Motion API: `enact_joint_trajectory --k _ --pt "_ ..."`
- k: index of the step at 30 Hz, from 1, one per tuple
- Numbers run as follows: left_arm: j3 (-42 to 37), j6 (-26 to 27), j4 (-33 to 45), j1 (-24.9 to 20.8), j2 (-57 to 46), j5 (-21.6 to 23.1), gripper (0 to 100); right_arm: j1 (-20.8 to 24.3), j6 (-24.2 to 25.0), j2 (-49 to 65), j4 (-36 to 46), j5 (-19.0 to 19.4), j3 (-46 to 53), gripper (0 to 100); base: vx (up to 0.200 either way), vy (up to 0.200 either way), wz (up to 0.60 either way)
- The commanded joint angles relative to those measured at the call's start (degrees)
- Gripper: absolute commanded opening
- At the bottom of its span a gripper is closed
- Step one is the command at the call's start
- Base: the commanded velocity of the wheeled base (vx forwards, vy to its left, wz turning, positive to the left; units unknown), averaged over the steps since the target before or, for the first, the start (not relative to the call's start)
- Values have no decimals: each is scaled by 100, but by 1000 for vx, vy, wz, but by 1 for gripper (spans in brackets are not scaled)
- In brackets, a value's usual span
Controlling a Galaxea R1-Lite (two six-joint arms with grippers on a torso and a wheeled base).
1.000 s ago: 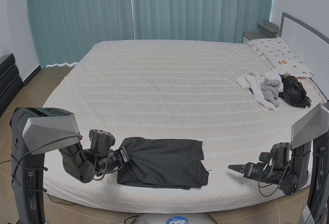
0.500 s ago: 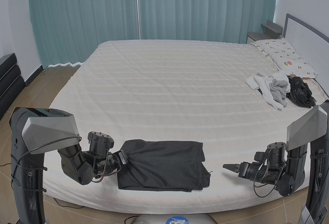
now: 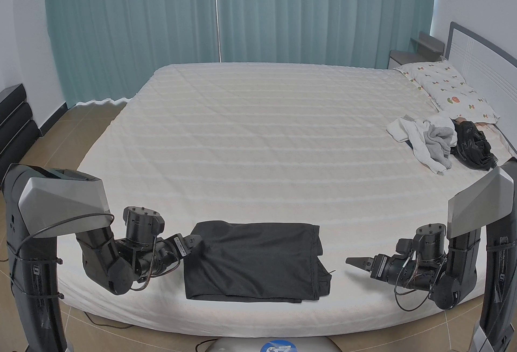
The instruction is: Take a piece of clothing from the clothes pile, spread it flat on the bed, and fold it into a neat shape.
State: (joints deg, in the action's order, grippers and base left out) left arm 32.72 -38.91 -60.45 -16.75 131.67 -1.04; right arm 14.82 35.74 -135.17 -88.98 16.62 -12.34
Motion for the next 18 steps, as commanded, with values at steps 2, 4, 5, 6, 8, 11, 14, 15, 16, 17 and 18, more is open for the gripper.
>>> enact_joint_trajectory --k 2,4,5,6,8,11,14,15,16,17,18 --pt "-688 -117 -687 128 -142 -107 100 38 20 -53 -32 0 -102 100 0 0 0" --pt "-749 -108 -1021 128 -107 -116 100 100 20 -53 -14 -9 -102 100 0 0 0" --pt "-758 -125 -1074 128 -71 -107 100 108 20 -53 -14 -9 -102 100 0 0 0" --pt "-785 -125 -1109 128 -45 -99 100 117 20 -45 -14 -9 -102 100 0 0 0" --pt "-811 -134 -1135 137 -27 -90 100 117 20 -36 -14 -18 -102 100 0 100 0" --pt "-820 -134 -1135 137 -27 -90 100 117 20 -45 -32 -18 -102 100 0 200 0" --pt "-820 -125 -1135 146 -1 -90 100 117 20 -36 -32 -53 -93 100 0 200 0" --pt "-820 -125 -1135 154 8 -99 100 117 20 -45 -41 -71 -102 100 0 200 0" --pt "-811 -125 -1135 163 34 -99 100 117 20 -36 -41 -71 -102 100 0 200 0" --pt "-811 -125 -1135 163 60 -99 100 108 20 -36 -41 -71 -102 100 0 0 0" --pt "-811 -117 -1135 163 78 -107 100 108 20 -36 -41 -71 -129 100 0 0 0"
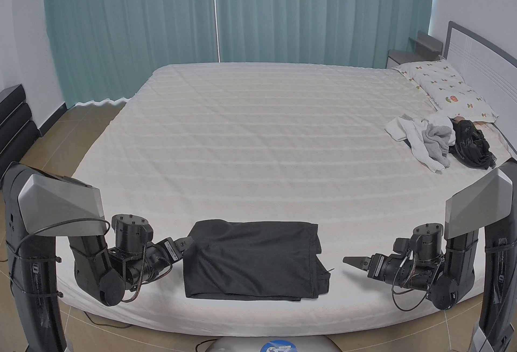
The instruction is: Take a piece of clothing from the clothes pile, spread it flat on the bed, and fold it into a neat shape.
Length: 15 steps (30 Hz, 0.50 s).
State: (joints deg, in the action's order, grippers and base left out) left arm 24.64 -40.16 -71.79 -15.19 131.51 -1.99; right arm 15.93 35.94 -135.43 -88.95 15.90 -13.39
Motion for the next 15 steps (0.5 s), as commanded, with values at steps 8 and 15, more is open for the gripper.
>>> enact_joint_trajectory --k 8,15 --pt "-12 -150 -19 7 85 -39 100 6 10 -28 -17 1 -147 100 0 0 0" --pt "-12 -186 -19 42 94 -30 100 6 10 -230 36 -227 -525 100 143 0 0"
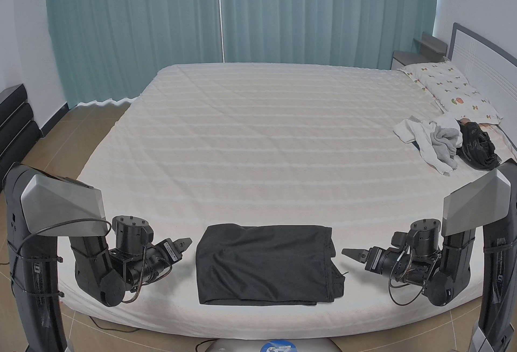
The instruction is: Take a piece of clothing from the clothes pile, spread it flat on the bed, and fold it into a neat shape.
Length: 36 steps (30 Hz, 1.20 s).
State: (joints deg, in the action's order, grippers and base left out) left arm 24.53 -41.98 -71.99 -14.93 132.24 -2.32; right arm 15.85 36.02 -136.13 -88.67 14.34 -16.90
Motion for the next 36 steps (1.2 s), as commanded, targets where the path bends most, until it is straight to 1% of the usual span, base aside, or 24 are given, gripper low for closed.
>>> enact_joint_trajectory --k 1,4,8,9,10,11,13,22,23,27,31,36 --pt "-9 -3 0 17 21 -6 100 24 1 -238 8 -124 -235 100 200 0 0" --pt "-18 -3 -8 17 30 -14 100 112 1 -423 17 -230 -455 100 200 0 0" --pt "-36 -3 -8 17 38 -6 100 235 1 -572 140 -282 -850 100 0 0 0" --pt "-62 -3 -8 17 38 -6 100 314 1 -581 368 -291 -1061 100 0 0 0" --pt "-71 -3 -8 17 38 -6 100 331 1 -581 430 -291 -1105 100 0 0 0" --pt "-88 -3 -8 17 30 -6 100 428 10 -581 764 -291 -1325 100 0 0 0" --pt "-97 -12 -8 17 30 -14 100 560 1 -590 975 -309 -1501 100 0 0 0" --pt "-97 -3 -8 8 56 -14 100 595 10 -774 1089 -397 -1967 100 0 0 0" --pt "-88 -3 -8 8 56 -14 100 595 10 -792 1080 -397 -1984 0 0 0 0" --pt "-97 -3 -8 8 56 -14 100 604 63 -818 1080 -423 -2063 0 0 0 0" --pt "-106 -3 -8 8 56 -14 100 604 168 -827 1080 -572 -2134 0 0 0 0" --pt "-132 -3 -8 -1 56 -14 100 577 256 -818 1072 -607 -2195 0 0 0 0"
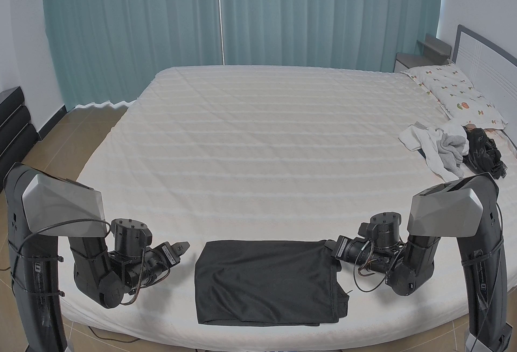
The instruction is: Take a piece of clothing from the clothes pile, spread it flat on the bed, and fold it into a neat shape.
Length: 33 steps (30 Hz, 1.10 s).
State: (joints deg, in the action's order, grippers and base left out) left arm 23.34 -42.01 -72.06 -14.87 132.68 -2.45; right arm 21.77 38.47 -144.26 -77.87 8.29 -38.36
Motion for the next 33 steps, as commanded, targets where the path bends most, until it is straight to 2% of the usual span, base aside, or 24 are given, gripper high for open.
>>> enact_joint_trajectory --k 1,23,24,29,33 --pt "-14 0 -1 -7 12 -1 100 -33 29 3 -9 -12 -84 0 0 0 0" --pt "-14 8 -1 -16 74 -10 100 -129 29 -128 -17 -170 -418 0 0 0 0" --pt "-14 8 -1 -16 74 -10 100 -138 29 -128 -26 -170 -391 100 0 0 0" --pt "-14 8 -1 -16 91 -10 100 -226 2 91 -88 -161 -40 100 0 0 0" --pt "-14 8 -1 -16 91 -10 100 -384 -15 619 -281 -73 628 100 0 0 0"
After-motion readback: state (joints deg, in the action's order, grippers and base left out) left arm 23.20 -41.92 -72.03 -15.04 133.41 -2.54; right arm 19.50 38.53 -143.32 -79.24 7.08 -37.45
